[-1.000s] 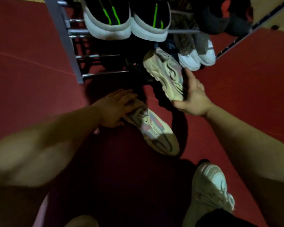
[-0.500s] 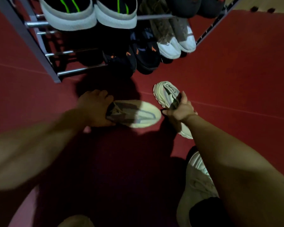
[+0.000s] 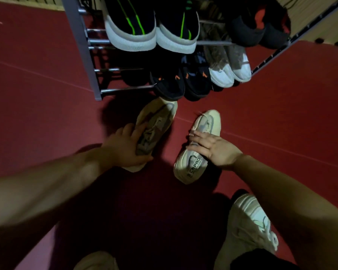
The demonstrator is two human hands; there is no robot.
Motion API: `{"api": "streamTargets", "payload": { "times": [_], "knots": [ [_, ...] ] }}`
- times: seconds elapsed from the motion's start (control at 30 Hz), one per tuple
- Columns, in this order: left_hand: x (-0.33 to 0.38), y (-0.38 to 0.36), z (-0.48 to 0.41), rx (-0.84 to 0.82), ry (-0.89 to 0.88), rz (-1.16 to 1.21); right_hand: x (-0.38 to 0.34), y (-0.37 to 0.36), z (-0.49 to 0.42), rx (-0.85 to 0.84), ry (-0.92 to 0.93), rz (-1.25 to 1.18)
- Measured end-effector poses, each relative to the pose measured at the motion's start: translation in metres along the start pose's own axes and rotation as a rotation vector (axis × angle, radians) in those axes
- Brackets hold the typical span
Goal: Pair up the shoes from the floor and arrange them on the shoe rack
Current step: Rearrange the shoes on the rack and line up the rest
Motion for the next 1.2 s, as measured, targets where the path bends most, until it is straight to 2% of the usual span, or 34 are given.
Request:
{"api": "streamTargets", "payload": {
  "times": [0.03, 0.07, 0.17, 0.23, 0.3, 0.4, 0.5, 0.63, 0.73, 0.87, 0.97, 1.2],
  "knots": [
    [0.003, -0.004, 0.001, -0.010, -0.005, -0.011, -0.003, 0.005, 0.000, -0.019, 0.004, 0.041],
    [0.006, -0.008, 0.001, -0.024, -0.003, -0.022, -0.003, 0.008, 0.003, -0.063, -0.066, 0.004],
    [0.013, -0.013, 0.001, -0.022, 0.014, -0.041, 0.001, 0.015, 0.006, -0.084, -0.418, -0.357],
    [0.015, -0.013, 0.000, 0.031, 0.035, -0.041, 0.000, 0.019, 0.006, -0.028, -0.724, -0.605],
    [0.019, -0.014, -0.001, 0.089, 0.060, -0.011, -0.008, 0.011, 0.010, -0.076, -1.008, -0.861],
    [0.020, -0.016, -0.001, 0.138, 0.069, 0.045, -0.040, -0.008, 0.015, -0.182, -1.172, -1.111],
    [0.015, -0.009, 0.001, 0.194, 0.018, 0.050, -0.053, -0.025, 0.014, -0.071, -1.204, -1.122],
    [0.020, -0.003, 0.010, 0.204, -0.102, 0.066, -0.047, -0.024, 0.025, 0.244, -1.247, -1.168],
    [0.034, -0.004, 0.016, 0.263, -0.285, 0.112, -0.036, -0.022, 0.046, 0.521, -1.307, -1.191],
    [0.051, 0.004, 0.016, 0.345, -0.423, 0.226, -0.022, -0.010, 0.065, 0.727, -1.302, -1.147],
    [0.054, 0.023, 0.009, 0.468, -0.379, 0.332, -0.011, 0.005, 0.062, 0.756, -1.215, -1.065],
    [0.025, 0.089, -0.006, 0.794, -0.001, 0.500, -0.010, 0.048, 0.015, 0.690, -0.882, -0.855]
  ]
}}
Point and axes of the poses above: each hand's wrist, its own z-axis away from the middle knuckle, its own y-axis out of the back of the hand, x = y × z, the point moved 6 cm from there along -z, towards the middle knuckle, and after that the axes turned 7 degrees about z, right-handed, at the moved point
